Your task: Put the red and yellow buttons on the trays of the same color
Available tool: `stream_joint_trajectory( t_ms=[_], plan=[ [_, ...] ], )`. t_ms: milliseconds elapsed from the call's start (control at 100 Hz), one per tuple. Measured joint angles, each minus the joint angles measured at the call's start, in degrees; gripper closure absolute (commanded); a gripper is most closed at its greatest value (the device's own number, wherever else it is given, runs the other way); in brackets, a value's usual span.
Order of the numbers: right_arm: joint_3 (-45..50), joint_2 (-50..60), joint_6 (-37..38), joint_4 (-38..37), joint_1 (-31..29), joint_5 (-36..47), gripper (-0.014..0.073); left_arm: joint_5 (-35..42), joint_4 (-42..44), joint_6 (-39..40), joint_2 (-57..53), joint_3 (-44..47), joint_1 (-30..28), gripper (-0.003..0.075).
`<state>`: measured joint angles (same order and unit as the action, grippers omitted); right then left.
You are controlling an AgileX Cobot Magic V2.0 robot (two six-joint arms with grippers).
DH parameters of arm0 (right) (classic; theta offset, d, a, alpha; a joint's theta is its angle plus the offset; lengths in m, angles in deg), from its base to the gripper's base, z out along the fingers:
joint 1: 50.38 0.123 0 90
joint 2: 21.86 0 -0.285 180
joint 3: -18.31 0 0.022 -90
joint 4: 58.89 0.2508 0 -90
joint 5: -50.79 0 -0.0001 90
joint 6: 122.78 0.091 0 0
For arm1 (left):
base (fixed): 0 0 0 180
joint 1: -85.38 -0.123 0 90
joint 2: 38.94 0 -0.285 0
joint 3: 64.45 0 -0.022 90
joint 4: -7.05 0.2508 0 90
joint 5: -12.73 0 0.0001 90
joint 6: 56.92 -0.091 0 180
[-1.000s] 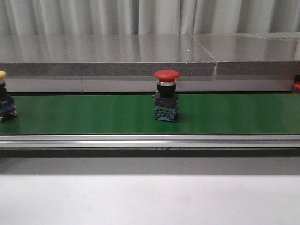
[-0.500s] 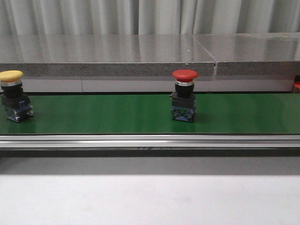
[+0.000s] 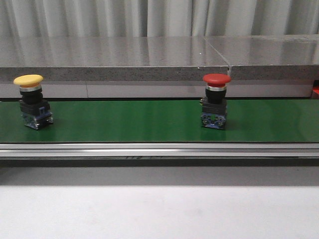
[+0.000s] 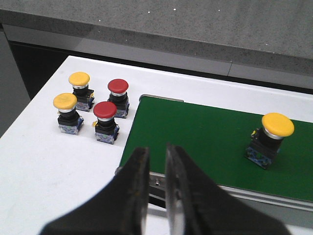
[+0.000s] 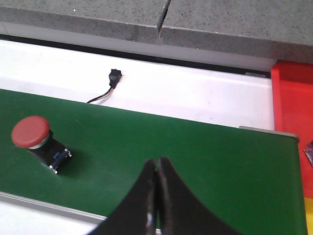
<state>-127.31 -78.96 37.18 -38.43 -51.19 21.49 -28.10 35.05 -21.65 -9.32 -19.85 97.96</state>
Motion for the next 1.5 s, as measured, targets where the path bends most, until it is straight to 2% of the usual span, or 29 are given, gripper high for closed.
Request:
stream_joint_trajectory(
  t_ms=[280,350,440,560,610,680,750,990,1350,1500],
  plan=[
    [0.0,0.0,0.0,0.0,0.0,0.1,0.0652,0.0,0.4,0.0,-0.1,0.0,0.0,0.0739],
    [0.0,0.0,0.0,0.0,0.0,0.0,0.0603,0.0,0.4,0.0,-0.1,0.0,0.0,0.0739],
    [0.0,0.0,0.0,0.0,0.0,-0.9,0.0454,0.0,0.5,0.0,-0.1,0.0,0.0,0.0739],
    [0.0,0.0,0.0,0.0,0.0,-3.4,0.0126,0.0,0.5,0.0,-0.1,0.0,0.0,0.0739],
    [0.0,0.0,0.0,0.0,0.0,-3.9,0.0017,0.0,0.5,0.0,-0.1,0.0,0.0,0.0739],
    [0.0,0.0,0.0,0.0,0.0,-4.6,-0.0077,0.0,0.5,0.0,-0.1,0.0,0.0,0.0739],
    [0.0,0.0,0.0,0.0,0.0,-4.8,-0.0049,0.0,0.5,0.0,-0.1,0.0,0.0,0.0739],
    [-1.6,-2.4,0.0,0.0,0.2,-5.1,-0.0048,0.0,0.5,0.0,-0.1,0.0,0.0,0.0739],
    [-6.8,-17.2,-0.5,0.0,7.2,-6.2,-0.0048,0.0,0.5,0.0,-0.1,0.0,0.0,0.0739],
    [-7.9,-22.9,-0.7,0.0,8.0,-4.7,-0.0039,0.0,0.5,0.0,-0.1,0.0,0.0,0.0739]
  ],
)
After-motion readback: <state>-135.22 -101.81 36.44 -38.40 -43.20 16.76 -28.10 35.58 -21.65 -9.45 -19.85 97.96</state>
